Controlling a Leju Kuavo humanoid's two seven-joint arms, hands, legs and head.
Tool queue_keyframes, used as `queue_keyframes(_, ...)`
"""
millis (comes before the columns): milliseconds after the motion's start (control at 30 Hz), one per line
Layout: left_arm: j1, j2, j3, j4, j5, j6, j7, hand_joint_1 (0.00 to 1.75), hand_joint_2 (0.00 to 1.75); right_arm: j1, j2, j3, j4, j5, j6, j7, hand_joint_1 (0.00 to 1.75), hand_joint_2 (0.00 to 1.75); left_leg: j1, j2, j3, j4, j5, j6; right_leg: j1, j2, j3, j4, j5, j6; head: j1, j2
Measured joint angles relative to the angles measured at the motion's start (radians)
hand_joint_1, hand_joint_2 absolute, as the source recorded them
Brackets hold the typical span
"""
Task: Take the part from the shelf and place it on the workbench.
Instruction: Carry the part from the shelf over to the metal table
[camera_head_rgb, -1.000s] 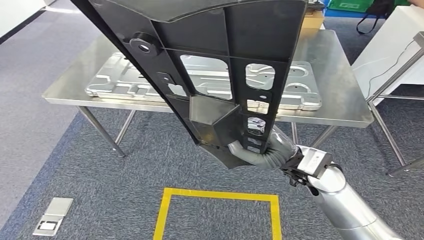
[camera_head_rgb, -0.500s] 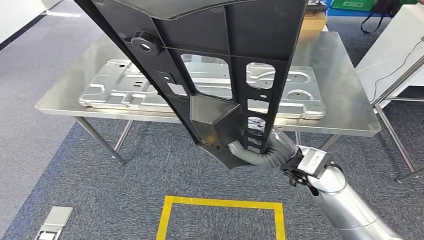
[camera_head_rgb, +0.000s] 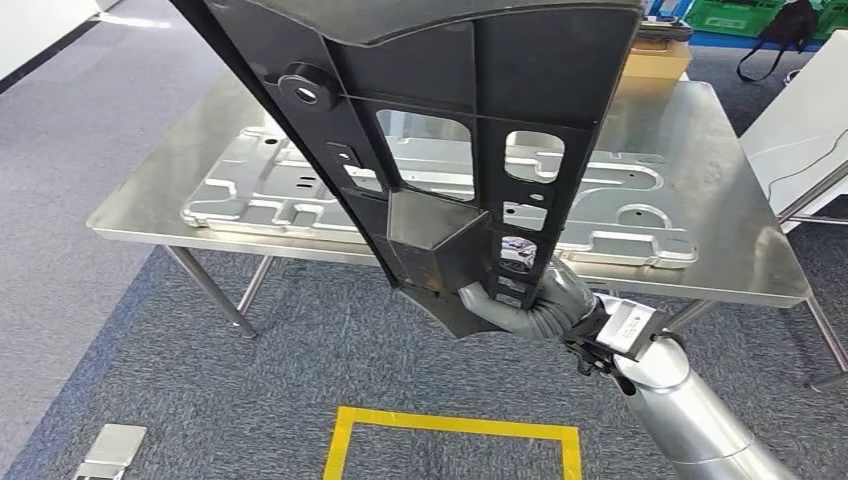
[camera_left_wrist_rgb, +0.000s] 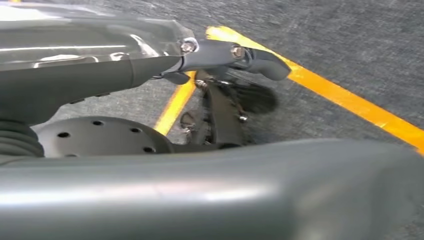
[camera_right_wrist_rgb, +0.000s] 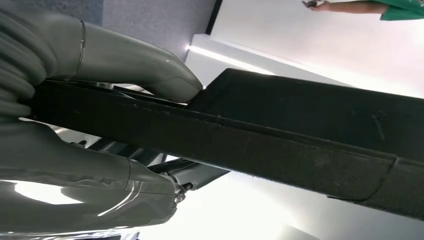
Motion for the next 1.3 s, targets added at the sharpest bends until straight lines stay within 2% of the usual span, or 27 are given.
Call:
queue_keyframes(67,-0.003,-0.001,0.0,0.0,-0.001,0.0,0.001,0.0,0.0,0.003,0.001,-0.003,0.0,-0.006,0.003,-0.002,1.75,1.75,-0.001,0.001,0.011,-0.001,-0.015,-0.007,0.009,-0.001,0.003,-0.066,0.039,-0.018,0.001,0.0)
queue_keyframes(133,-0.003,-0.002,0.0,0.001,-0.004,0.0,0.001,0.0,0.0,0.008,0.002,-0.007,0.0,-0.019,0.01,-0.002,1.75,1.75,-0.001,0.003,0.017,-0.001,-0.021,-0.019,0.011,-0.001,0.003,-0.077,0.037,-0.03,0.004,0.0)
queue_keyframes(200,-0.003,-0.001,0.0,0.001,-0.006,-0.001,0.0,0.0,0.0,0.009,0.007,-0.013,-0.001,-0.029,0.018,-0.002,1.75,1.75,-0.003,0.004,0.023,0.019,-0.024,-0.029,0.003,0.003,0.024,-0.086,0.043,-0.039,0.004,0.0)
queue_keyframes(233,-0.005,-0.001,0.0,0.001,-0.006,-0.001,0.0,0.0,0.0,0.008,0.011,-0.015,-0.001,-0.031,0.02,-0.002,1.75,1.75,-0.002,0.004,0.011,0.048,-0.03,-0.035,-0.002,0.004,0.035,-0.092,0.041,-0.042,0.004,0.0)
queue_keyframes(267,-0.008,0.0,0.0,0.001,-0.007,-0.001,-0.001,0.0,0.0,0.008,0.014,-0.018,-0.002,-0.033,0.022,-0.002,1.75,1.75,0.001,0.004,-0.013,0.093,-0.045,-0.042,-0.005,0.005,0.044,-0.095,0.038,-0.045,0.003,0.0)
queue_keyframes(333,-0.011,0.0,0.0,0.001,-0.009,-0.002,-0.001,0.0,0.0,0.01,0.02,-0.021,-0.002,-0.035,0.026,-0.002,1.75,1.75,0.011,0.004,-0.088,0.205,-0.092,-0.059,-0.008,0.01,0.055,-0.097,0.026,-0.048,0.002,0.0)
queue_keyframes(367,-0.01,0.0,0.0,0.001,-0.009,-0.002,-0.001,0.0,0.0,0.012,0.023,-0.021,-0.002,-0.036,0.028,-0.002,1.75,1.75,0.016,0.004,-0.122,0.242,-0.108,-0.066,-0.009,0.014,0.062,-0.097,0.02,-0.047,0.002,0.0)
queue_keyframes(400,-0.008,0.0,0.0,0.001,-0.009,-0.002,-0.001,0.0,0.0,0.014,0.025,-0.021,-0.001,-0.036,0.029,-0.002,1.75,1.75,0.019,0.004,-0.143,0.251,-0.104,-0.07,-0.011,0.018,0.07,-0.097,0.013,-0.045,0.002,0.0)
queue_keyframes(433,-0.007,0.0,0.0,0.001,-0.009,-0.002,-0.001,0.0,0.0,0.015,0.026,-0.022,-0.001,-0.037,0.03,-0.002,1.75,1.75,0.022,0.004,-0.149,0.225,-0.075,-0.073,-0.012,0.024,0.08,-0.097,0.005,-0.042,0.002,0.0)
queue_keyframes(467,-0.006,0.0,0.0,0.001,-0.009,-0.002,-0.001,0.0,0.0,0.015,0.028,-0.022,-0.001,-0.037,0.03,-0.002,1.75,1.75,0.024,0.003,-0.141,0.171,-0.026,-0.074,-0.014,0.029,0.091,-0.097,-0.003,-0.038,0.002,0.0)
queue_keyframes(500,-0.005,0.0,0.0,0.001,-0.009,-0.002,-0.001,0.0,0.0,0.015,0.03,-0.022,0.0,-0.038,0.03,-0.002,1.75,1.75,0.026,-0.002,-0.127,0.112,0.023,-0.074,-0.016,0.033,0.101,-0.098,-0.01,-0.034,0.002,0.0)
queue_keyframes(567,-0.002,0.0,0.001,0.001,-0.01,-0.003,-0.001,0.0,0.0,0.016,0.034,-0.023,0.0,-0.038,0.03,-0.002,1.75,1.75,0.023,-0.014,-0.114,0.033,0.073,-0.066,-0.018,0.042,0.111,-0.1,-0.02,-0.025,0.002,0.0)
queue_keyframes(667,0.001,0.0,0.001,0.001,-0.011,-0.002,-0.002,0.0,0.0,0.019,0.039,-0.025,0.0,-0.027,0.023,0.0,1.75,1.75,0.017,-0.018,-0.11,0.019,0.079,-0.046,-0.02,0.052,0.116,-0.108,-0.029,-0.004,0.001,0.0)
queue_keyframes(733,-0.002,0.001,0.001,0.001,-0.012,-0.002,-0.004,0.0,0.0,0.019,0.04,-0.03,-0.001,-0.013,0.013,0.001,1.75,1.75,0.02,-0.012,-0.096,0.006,0.08,-0.033,-0.019,0.039,0.115,-0.094,-0.043,0.003,0.001,0.0)
queue_keyframes(767,-0.004,0.002,0.001,0.001,-0.012,-0.002,-0.004,0.0,0.0,0.017,0.04,-0.031,-0.001,-0.009,0.01,0.001,1.75,1.75,0.021,-0.008,-0.089,-0.001,0.079,-0.026,-0.018,0.029,0.098,-0.057,-0.063,0.005,0.002,0.0)
queue_keyframes(800,-0.005,0.002,0.001,0.001,-0.013,-0.002,-0.005,0.0,0.0,0.017,0.04,-0.032,-0.001,-0.007,0.008,0.001,1.75,1.75,0.02,-0.005,-0.083,-0.003,0.076,-0.02,-0.017,0.02,0.068,0.0,-0.088,0.004,0.002,0.0)
queue_keyframes(867,-0.005,0.003,0.001,0.001,-0.017,-0.002,-0.004,0.0,0.0,0.021,0.04,-0.032,0.0,-0.006,0.006,0.001,1.75,1.75,0.017,-0.001,-0.075,-0.004,0.068,-0.012,-0.017,0.015,-0.013,0.133,-0.131,0.005,0.002,0.0)
queue_keyframes(900,-0.005,0.002,0.001,0.001,-0.019,-0.002,-0.004,0.0,0.0,0.024,0.04,-0.032,0.0,-0.005,0.006,0.001,1.75,1.75,0.016,0.001,-0.07,-0.003,0.063,-0.011,-0.016,0.015,-0.04,0.166,-0.127,0.006,0.002,0.0)
queue_keyframes(933,-0.004,0.003,0.001,0.001,-0.021,-0.002,-0.004,0.0,0.0,0.026,0.04,-0.032,0.0,-0.005,0.006,0.001,1.75,1.75,0.015,0.001,-0.064,-0.003,0.057,-0.011,-0.016,0.015,-0.047,0.16,-0.103,0.006,0.002,0.0)
queue_keyframes(967,-0.003,0.003,0.001,0.001,-0.022,-0.002,-0.005,0.0,0.0,0.027,0.04,-0.033,0.0,-0.005,0.006,0.001,1.75,1.75,0.014,0.001,-0.055,-0.003,0.051,-0.013,-0.015,0.015,-0.035,0.114,-0.061,0.006,0.002,0.0)
queue_keyframes(1000,-0.003,0.003,0.001,0.001,-0.022,-0.003,-0.005,0.0,0.0,0.028,0.04,-0.034,0.0,-0.005,0.006,0.001,1.75,1.75,0.014,0.001,-0.045,-0.003,0.043,-0.016,-0.014,0.013,-0.01,0.045,-0.015,0.003,0.002,0.0)
queue_keyframes(1033,-0.003,0.003,0.001,0.001,-0.023,-0.003,-0.005,0.0,0.0,0.028,0.04,-0.035,0.0,-0.005,0.006,0.0,1.75,1.75,0.012,0.001,-0.037,-0.003,0.036,-0.021,-0.01,0.01,0.015,-0.015,0.019,-0.002,0.002,0.0)
queue_keyframes(1067,-0.004,0.003,0.001,0.001,-0.024,-0.004,-0.006,0.0,0.0,0.027,0.04,-0.036,0.0,-0.005,0.006,0.0,1.75,1.75,0.011,0.001,-0.032,-0.002,0.03,-0.025,-0.007,0.008,0.034,-0.062,0.037,-0.007,0.002,0.0)
queue_keyframes(1133,-0.005,0.002,0.001,0.001,-0.027,-0.005,-0.006,0.0,0.0,0.027,0.041,-0.038,0.0,-0.004,0.007,-0.001,1.75,1.75,0.01,0.002,-0.03,-0.004,0.025,-0.034,-0.001,0.007,0.047,-0.089,0.033,-0.016,0.002,0.0)
queue_keyframes(1233,-0.007,0.003,0.001,0.001,-0.03,-0.007,-0.008,0.0,0.0,0.028,0.042,-0.044,-0.002,-0.004,0.006,-0.002,1.75,1.75,0.011,0.003,-0.029,0.004,0.01,-0.047,-0.008,0.008,0.057,-0.103,0.028,-0.028,0.002,0.0)
queue_keyframes(1267,-0.008,0.004,0.001,0.001,-0.03,-0.007,-0.009,0.0,0.0,0.027,0.043,-0.045,-0.003,-0.004,0.006,-0.002,1.75,1.75,0.012,0.003,-0.041,0.032,-0.006,-0.053,-0.011,0.007,0.062,-0.106,0.027,-0.033,0.002,0.0)
queue_keyframes(1300,-0.009,0.004,0.001,0.001,-0.031,-0.008,-0.01,0.0,0.0,0.028,0.044,-0.046,-0.004,-0.004,0.006,-0.002,1.75,1.75,0.014,0.004,-0.066,0.083,-0.031,-0.059,-0.013,0.005,0.067,-0.108,0.024,-0.037,0.001,0.0)
